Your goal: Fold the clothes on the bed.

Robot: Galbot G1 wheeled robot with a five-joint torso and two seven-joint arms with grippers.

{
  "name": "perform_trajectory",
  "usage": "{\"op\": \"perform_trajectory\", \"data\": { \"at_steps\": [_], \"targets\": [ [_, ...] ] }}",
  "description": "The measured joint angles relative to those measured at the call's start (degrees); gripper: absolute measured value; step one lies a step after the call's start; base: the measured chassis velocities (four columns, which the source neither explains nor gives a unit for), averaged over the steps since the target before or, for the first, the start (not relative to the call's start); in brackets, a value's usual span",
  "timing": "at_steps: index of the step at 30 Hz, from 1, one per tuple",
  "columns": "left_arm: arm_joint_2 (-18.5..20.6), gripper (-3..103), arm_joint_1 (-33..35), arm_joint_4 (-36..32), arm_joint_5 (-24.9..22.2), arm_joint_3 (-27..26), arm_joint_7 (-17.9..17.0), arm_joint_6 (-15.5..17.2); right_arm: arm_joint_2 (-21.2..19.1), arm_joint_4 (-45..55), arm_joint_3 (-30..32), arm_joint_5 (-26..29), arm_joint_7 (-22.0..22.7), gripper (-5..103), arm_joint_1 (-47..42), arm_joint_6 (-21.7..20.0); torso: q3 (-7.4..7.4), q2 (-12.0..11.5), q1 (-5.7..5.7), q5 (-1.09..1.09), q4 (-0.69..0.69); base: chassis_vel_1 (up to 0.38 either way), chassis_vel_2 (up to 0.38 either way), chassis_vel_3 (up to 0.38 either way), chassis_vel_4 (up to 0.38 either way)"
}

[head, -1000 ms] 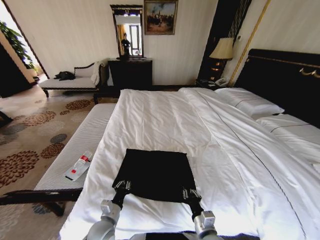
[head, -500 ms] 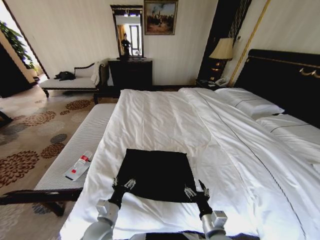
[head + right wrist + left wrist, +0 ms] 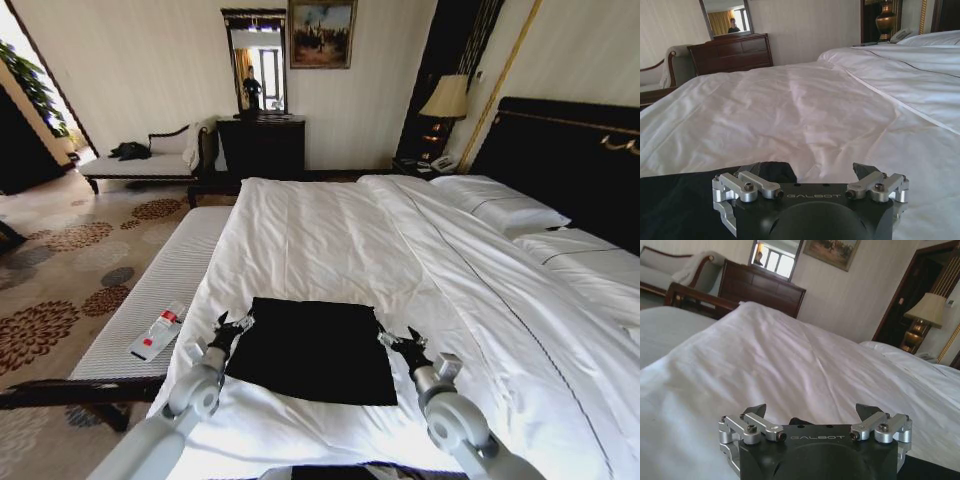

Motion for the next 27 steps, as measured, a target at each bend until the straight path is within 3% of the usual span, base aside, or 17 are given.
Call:
{"op": "perform_trajectory", "data": {
  "at_steps": [6, 15, 27],
  "targets": [
    [-2.1, 100, -6.7, 8.4, -2.9, 2.8, -0.6, 3.6, 0.1, -2.9, -0.2, -1.0, 0.1, 100, 1.2, -0.1, -0.01, 0.0, 0.0, -0.02, 0.0, 0.0, 0.0, 0.0, 0.0],
    [-4.6, 101, -11.1, 15.7, -2.0, 5.7, 1.1, 3.0, 0.5, -4.7, -0.6, -4.6, 0.1, 100, 1.9, 0.6, -0.01, 0.0, 0.0, -0.01, -0.01, 0.0, 0.0, 0.0, 0.0],
    [-6.3, 60, -11.8, 19.0, 0.7, 7.1, 4.5, 1.3, 0.7, -4.5, -0.2, -5.1, 1.0, 100, 1.8, 1.0, -0.02, 0.0, -0.02, -0.01, 0.0, 0.0, 0.0, 0.0, 0.0]
  ]
}}
